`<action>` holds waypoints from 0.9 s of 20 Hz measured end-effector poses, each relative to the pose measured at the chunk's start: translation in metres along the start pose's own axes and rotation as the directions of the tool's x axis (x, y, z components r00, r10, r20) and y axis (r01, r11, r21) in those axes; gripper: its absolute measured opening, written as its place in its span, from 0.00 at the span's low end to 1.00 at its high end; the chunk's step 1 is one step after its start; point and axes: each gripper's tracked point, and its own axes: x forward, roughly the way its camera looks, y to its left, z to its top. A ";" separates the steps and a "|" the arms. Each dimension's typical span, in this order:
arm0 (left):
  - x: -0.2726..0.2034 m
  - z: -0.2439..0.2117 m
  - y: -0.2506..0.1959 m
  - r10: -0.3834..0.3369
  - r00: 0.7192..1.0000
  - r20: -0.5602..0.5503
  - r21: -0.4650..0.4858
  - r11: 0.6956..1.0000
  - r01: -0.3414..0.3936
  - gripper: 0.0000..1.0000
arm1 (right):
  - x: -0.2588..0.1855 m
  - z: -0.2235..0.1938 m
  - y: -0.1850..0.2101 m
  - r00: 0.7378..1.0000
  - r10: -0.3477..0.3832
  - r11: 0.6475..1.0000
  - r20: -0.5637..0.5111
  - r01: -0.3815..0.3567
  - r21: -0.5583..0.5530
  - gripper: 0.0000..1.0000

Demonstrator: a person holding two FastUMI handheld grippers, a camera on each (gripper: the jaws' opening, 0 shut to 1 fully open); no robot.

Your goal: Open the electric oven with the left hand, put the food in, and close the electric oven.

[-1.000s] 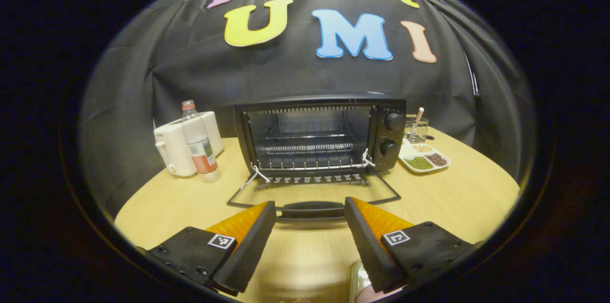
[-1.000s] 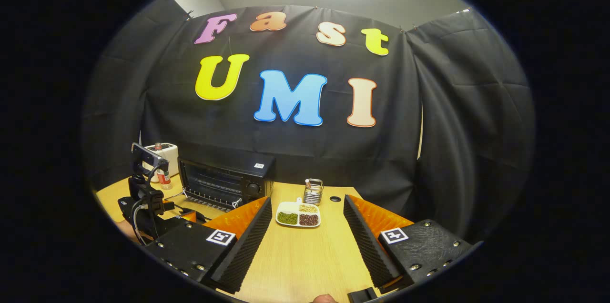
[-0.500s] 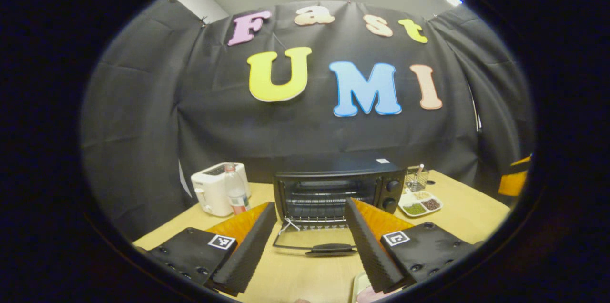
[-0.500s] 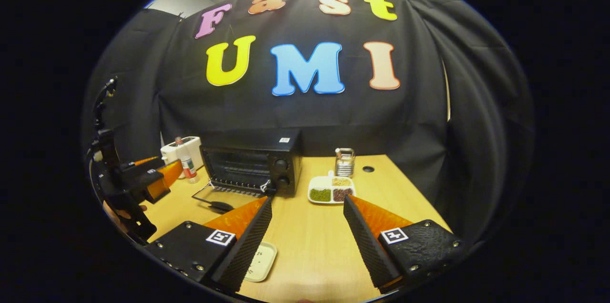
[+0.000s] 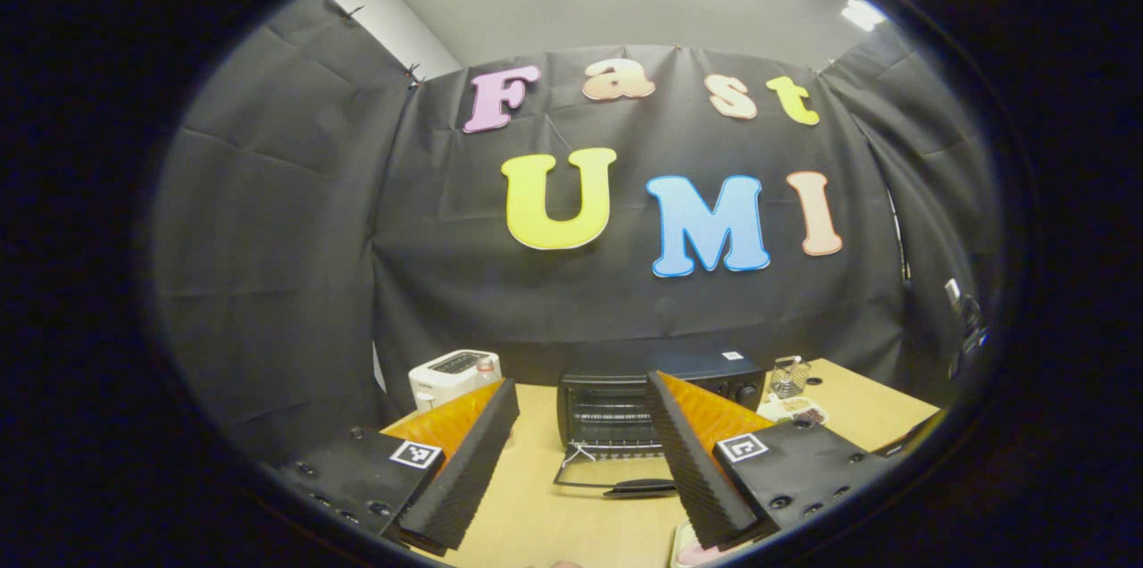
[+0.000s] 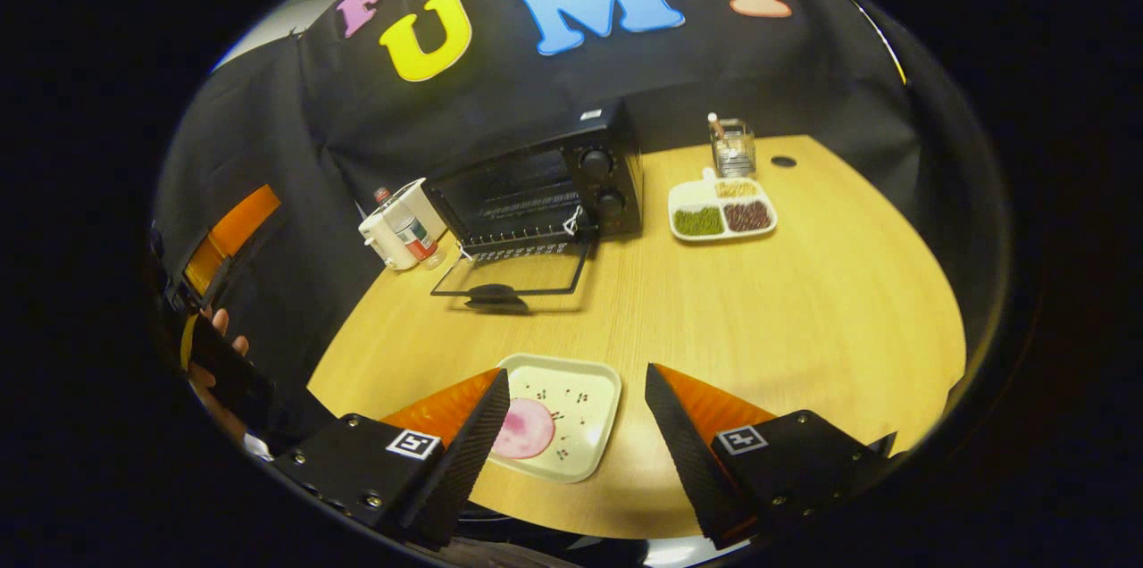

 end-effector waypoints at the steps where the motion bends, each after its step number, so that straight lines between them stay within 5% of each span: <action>1: 0.000 0.001 0.003 0.005 1.000 0.003 0.006 1.000 -0.005 0.92 | 0.009 -0.009 0.001 0.998 0.021 0.999 -0.055 -0.019 0.043 0.98; 14: 0.000 -0.008 0.035 0.079 0.997 -0.018 0.030 0.996 -0.079 1.00 | 0.054 -0.061 -0.017 0.912 0.152 0.937 -0.380 -0.011 0.349 0.95; 15: -0.002 -0.008 0.039 0.086 0.996 -0.020 0.031 0.996 -0.085 1.00 | 0.060 -0.064 -0.020 0.905 0.152 0.934 -0.398 0.001 0.357 0.81; 17: -0.005 -0.007 0.045 0.103 0.995 -0.019 0.033 0.994 -0.102 1.00 | 0.061 -0.075 -0.024 0.881 0.157 0.932 -0.447 0.017 0.361 0.77; 18: -0.006 -0.007 0.048 0.110 0.994 -0.019 0.034 0.993 -0.109 0.91 | 0.061 -0.072 -0.022 0.878 0.163 0.929 -0.451 0.017 0.369 0.77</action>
